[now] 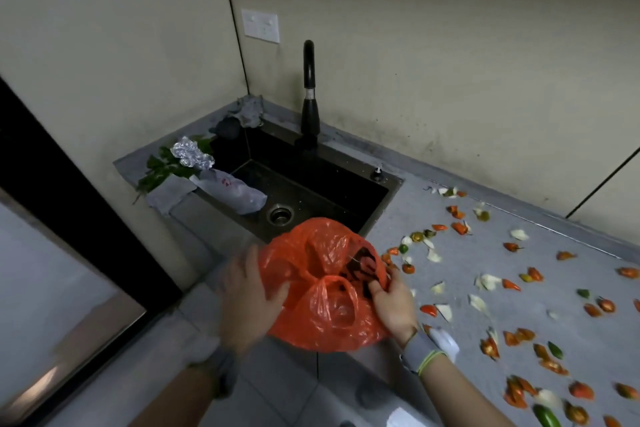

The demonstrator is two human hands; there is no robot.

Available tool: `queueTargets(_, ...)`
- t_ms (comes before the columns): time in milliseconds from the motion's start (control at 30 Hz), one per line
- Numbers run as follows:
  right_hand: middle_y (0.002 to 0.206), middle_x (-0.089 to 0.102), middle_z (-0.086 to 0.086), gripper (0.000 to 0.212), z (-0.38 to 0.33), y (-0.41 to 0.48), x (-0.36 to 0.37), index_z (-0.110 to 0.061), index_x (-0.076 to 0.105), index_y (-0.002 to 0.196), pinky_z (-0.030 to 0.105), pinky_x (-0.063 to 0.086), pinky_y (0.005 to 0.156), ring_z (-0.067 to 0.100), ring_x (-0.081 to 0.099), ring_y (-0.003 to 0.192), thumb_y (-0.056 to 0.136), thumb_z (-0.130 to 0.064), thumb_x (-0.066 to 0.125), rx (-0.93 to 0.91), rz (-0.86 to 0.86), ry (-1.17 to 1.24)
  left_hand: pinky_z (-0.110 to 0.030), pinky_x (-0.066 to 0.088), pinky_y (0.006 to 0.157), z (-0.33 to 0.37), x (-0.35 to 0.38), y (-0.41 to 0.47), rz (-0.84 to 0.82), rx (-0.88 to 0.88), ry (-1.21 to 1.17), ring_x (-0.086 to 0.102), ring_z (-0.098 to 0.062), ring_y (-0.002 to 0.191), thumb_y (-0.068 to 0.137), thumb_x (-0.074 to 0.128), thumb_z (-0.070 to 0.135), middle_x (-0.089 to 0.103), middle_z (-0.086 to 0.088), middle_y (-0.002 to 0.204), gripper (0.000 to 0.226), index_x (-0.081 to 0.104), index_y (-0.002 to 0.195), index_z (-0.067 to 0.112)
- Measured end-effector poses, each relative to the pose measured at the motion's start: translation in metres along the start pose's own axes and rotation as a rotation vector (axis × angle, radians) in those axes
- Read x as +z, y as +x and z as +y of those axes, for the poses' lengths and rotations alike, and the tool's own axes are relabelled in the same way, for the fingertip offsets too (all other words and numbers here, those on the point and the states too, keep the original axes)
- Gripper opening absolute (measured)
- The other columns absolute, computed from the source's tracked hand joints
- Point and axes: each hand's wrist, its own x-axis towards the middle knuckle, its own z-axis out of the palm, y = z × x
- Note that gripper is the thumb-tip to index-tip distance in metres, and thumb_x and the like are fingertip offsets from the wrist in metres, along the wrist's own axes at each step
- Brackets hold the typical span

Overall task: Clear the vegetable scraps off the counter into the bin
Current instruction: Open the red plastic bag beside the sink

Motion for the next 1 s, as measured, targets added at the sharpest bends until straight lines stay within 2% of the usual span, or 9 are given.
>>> queueTargets(100, 0.149, 0.043, 0.010, 0.069, 0.003, 0.013, 0.001, -0.021, 0.027, 0.153, 0.043, 0.038, 0.111, 0.032, 0.047, 0.133, 0.094, -0.031, 0.061, -0.021, -0.013, -0.015, -0.051, 0.041, 0.107, 0.018, 0.018, -0.004, 0.019, 0.477, 0.096, 0.046, -0.025, 0.128, 0.093, 0.041, 0.058, 0.046, -0.005, 0.139, 0.062, 0.044, 0.142, 0.020)
queueTargets(233, 0.146, 0.037, 0.013, 0.073, 0.003, 0.015, 0.004, -0.018, 0.029, 0.150, 0.049, 0.033, 0.112, 0.034, 0.040, 0.135, 0.089, -0.037, 0.063, -0.079, 0.161, -0.252, -0.043, 0.013, 0.121, 0.035, 0.049, -0.006, -0.480, 0.521, 0.290, 0.027, -0.017, 0.144, 0.073, 0.006, 0.090, 0.028, 0.005, 0.157, 0.101, 0.016, 0.155, 0.032)
queueTargets(333, 0.138, 0.047, 0.010, 0.048, -0.003, 0.009, 0.003, -0.013, 0.052, 0.134, 0.040, 0.030, 0.112, 0.028, 0.042, 0.130, 0.088, -0.023, 0.057, -0.590, 0.354, -0.287, -0.054, -0.002, 0.120, 0.031, 0.070, 0.004, -0.638, 0.518, 0.406, 0.008, -0.020, 0.150, 0.074, 0.021, 0.093, 0.010, 0.003, 0.164, 0.100, 0.003, 0.155, 0.036)
queueTargets(467, 0.127, 0.056, 0.003, 0.032, -0.011, 0.014, 0.012, -0.015, 0.065, 0.120, 0.035, 0.041, 0.102, 0.022, 0.054, 0.117, 0.089, -0.020, 0.054, -1.090, 0.042, -0.421, -0.066, 0.003, 0.115, 0.026, 0.082, 0.019, -0.713, 0.549, 0.384, -0.001, -0.018, 0.151, 0.075, 0.038, 0.085, 0.007, 0.009, 0.164, 0.094, 0.011, 0.153, 0.038)
queueTargets(533, 0.143, 0.050, 0.005, 0.043, -0.005, 0.029, 0.027, -0.020, 0.055, 0.137, 0.042, 0.036, 0.113, 0.025, 0.047, 0.133, 0.095, -0.032, 0.049, -1.049, -0.087, -0.664, -0.068, 0.002, 0.114, 0.023, 0.082, 0.026, -0.772, 0.579, 0.382, -0.005, -0.020, 0.151, 0.074, 0.038, 0.087, 0.007, 0.008, 0.164, 0.097, 0.013, 0.153, 0.036)
queueTargets(667, 0.159, 0.035, 0.009, 0.063, -0.008, 0.074, 0.041, -0.020, 0.036, 0.152, 0.049, -0.004, 0.121, 0.029, 0.023, 0.150, 0.098, -0.052, 0.032, -0.805, -0.248, -1.033, -0.070, 0.004, 0.112, 0.005, 0.079, 0.036, -0.830, 0.715, 0.421, 0.001, -0.024, 0.151, 0.074, 0.036, 0.088, 0.012, 0.011, 0.163, 0.089, 0.022, 0.149, 0.041)
queueTargets(733, 0.156, 0.040, 0.013, 0.071, -0.023, 0.094, 0.039, -0.015, 0.044, 0.148, 0.050, -0.013, 0.120, 0.033, 0.027, 0.149, 0.093, -0.053, 0.019, -0.688, -0.230, -1.182, -0.066, 0.023, 0.111, -0.009, 0.077, 0.034, -0.865, 0.863, 0.454, 0.013, -0.026, 0.150, 0.074, 0.035, 0.081, 0.027, 0.010, 0.159, 0.080, 0.041, 0.142, 0.039)
queueTargets(833, 0.164, 0.021, 0.013, 0.078, -0.044, 0.108, 0.041, -0.010, 0.026, 0.155, 0.052, -0.014, 0.120, 0.031, 0.010, 0.153, 0.091, -0.050, 0.004, -0.518, -0.207, -1.221, -0.046, 0.057, 0.084, -0.025, 0.076, 0.036, -0.796, 0.986, 0.535, 0.051, -0.022, 0.128, 0.070, 0.044, 0.075, 0.060, 0.011, 0.131, 0.061, 0.067, 0.112, 0.038)
queueTargets(1000, 0.159, 0.033, 0.011, 0.052, -0.065, 0.094, 0.056, -0.015, 0.045, 0.146, 0.051, -0.004, 0.124, 0.028, 0.016, 0.152, 0.097, -0.031, 0.042, -0.513, -0.196, -0.998, -0.059, 0.015, 0.116, -0.017, 0.050, 0.051, -0.755, 0.975, 0.420, 0.018, -0.028, 0.148, 0.085, 0.031, 0.078, 0.025, -0.003, 0.160, 0.077, 0.034, 0.145, 0.031)
